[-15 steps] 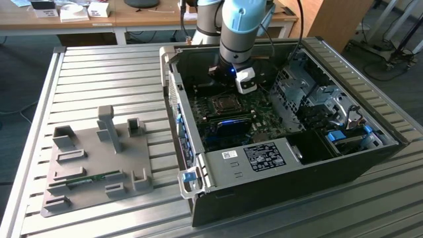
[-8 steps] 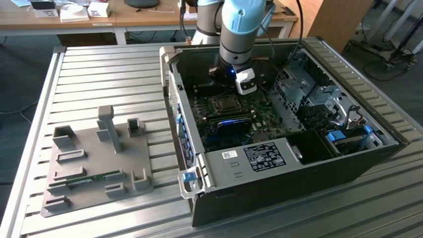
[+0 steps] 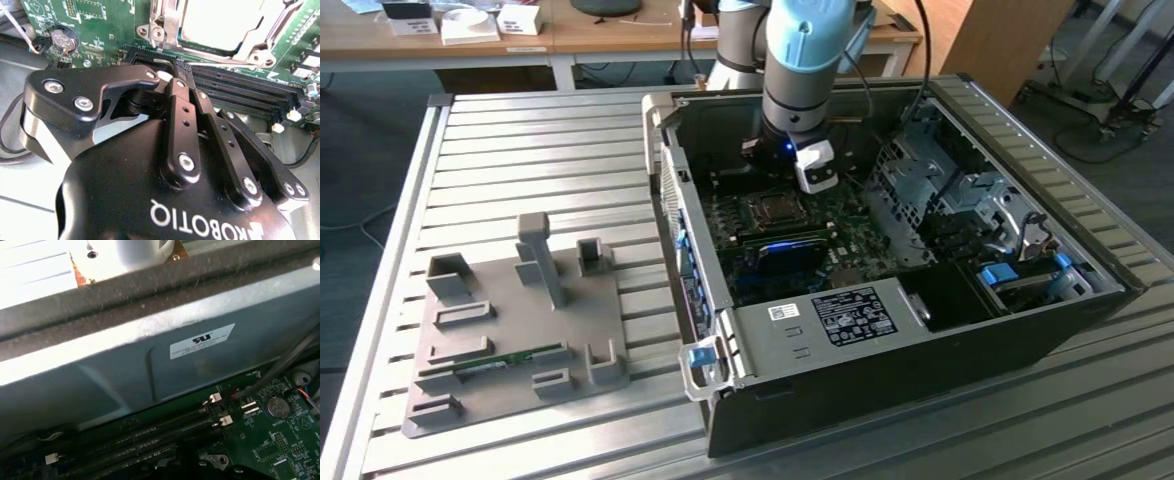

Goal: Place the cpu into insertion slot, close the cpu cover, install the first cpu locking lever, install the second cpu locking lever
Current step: 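Install the first cpu locking lever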

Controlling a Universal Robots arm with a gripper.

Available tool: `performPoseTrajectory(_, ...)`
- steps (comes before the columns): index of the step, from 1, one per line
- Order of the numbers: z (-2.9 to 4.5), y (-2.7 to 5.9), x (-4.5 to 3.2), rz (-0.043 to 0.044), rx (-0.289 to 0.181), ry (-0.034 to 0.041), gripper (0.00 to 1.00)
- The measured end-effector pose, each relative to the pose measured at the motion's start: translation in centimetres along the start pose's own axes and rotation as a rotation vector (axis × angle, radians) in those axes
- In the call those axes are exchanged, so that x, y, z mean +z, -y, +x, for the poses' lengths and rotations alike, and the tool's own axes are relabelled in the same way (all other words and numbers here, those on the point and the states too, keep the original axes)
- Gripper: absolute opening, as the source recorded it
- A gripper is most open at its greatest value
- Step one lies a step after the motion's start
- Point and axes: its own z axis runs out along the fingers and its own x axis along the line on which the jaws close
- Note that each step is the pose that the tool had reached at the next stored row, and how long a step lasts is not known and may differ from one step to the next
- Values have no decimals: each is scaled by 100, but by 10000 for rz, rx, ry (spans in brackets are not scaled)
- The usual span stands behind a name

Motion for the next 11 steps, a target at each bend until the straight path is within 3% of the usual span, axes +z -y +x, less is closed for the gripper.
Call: performPoseTrajectory(11,6,17,43,485,-103,196,11)
